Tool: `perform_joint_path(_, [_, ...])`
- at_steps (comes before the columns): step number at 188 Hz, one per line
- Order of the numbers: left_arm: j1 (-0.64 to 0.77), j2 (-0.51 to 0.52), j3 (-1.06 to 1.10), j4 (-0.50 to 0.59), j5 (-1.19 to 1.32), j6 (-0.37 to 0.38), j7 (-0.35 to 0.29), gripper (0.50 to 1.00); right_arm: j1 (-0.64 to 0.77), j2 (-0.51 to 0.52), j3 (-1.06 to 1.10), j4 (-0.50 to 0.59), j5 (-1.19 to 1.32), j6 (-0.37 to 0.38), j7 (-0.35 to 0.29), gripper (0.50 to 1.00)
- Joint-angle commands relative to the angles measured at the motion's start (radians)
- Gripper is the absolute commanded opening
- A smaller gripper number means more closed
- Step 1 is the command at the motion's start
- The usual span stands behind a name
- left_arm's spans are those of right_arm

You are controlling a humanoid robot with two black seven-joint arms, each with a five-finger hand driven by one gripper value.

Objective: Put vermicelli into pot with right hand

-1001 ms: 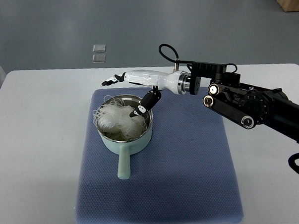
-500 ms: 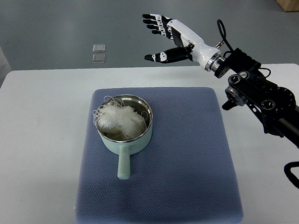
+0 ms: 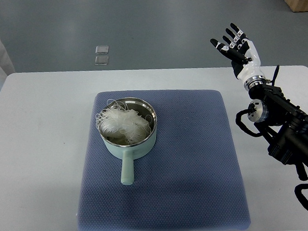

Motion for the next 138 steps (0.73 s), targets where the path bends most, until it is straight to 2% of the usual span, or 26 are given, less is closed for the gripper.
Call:
perform_joint_path(1, [0.0,0.0,0.0,0.0,0.0,0.001,0.0,1.0,-0.009,0.002,0.003,-0.023,0.063,0.004,-0.004,0.926])
perform_joint_path(54, [0.0,0.0,0.0,0.0,0.0,0.001,0.0,1.0,-0.029,0.007,0.002,-0.024,0.186,0.016,-0.008,0.926])
perform_joint_path(138, [0.0,0.0,0.0,0.0,0.0,0.001,0.0,1.0,-0.056,0.018,-0.01,-0.027,0.177,0.007,0.004,0.928])
